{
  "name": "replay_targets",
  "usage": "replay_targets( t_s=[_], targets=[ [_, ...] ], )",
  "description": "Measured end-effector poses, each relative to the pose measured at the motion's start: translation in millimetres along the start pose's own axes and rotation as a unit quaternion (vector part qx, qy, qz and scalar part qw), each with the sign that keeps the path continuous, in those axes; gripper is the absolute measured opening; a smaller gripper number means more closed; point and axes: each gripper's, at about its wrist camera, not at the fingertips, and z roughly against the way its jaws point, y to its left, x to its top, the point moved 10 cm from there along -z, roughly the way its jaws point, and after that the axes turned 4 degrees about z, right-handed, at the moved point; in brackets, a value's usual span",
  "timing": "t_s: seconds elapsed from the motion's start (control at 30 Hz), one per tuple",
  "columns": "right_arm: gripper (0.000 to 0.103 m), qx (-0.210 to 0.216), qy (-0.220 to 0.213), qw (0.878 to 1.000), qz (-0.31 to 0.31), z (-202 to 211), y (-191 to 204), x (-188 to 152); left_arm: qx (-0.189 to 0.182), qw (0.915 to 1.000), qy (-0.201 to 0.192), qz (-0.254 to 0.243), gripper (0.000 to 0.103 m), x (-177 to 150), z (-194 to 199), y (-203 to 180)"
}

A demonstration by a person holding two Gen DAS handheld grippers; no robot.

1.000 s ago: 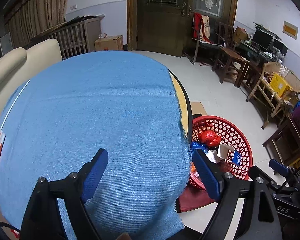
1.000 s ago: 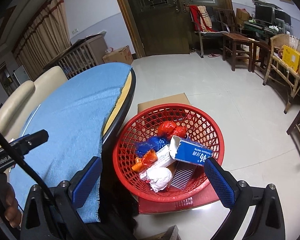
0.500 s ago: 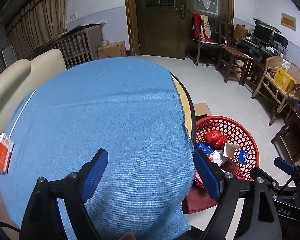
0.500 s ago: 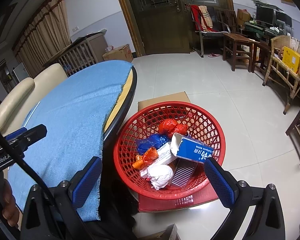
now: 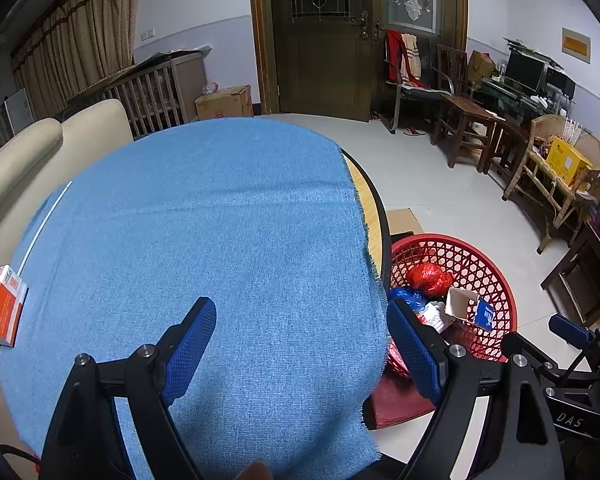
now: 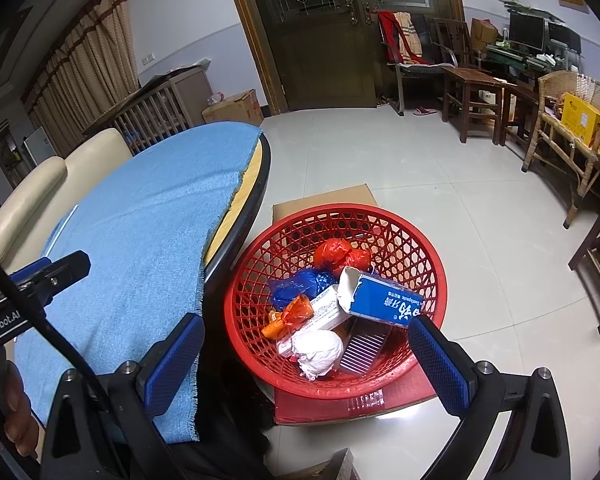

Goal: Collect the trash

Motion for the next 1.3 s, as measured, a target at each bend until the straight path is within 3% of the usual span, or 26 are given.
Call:
replay_targets(
  t_s=[1.3],
  targets=[
    [0.103,-0.004,-0.005,1.0,-0.002,3.5,-0.7,3.7,-0.002,1.0,-0.006,-0.006,0.087,2.2,3.9,-3.2]
  ],
)
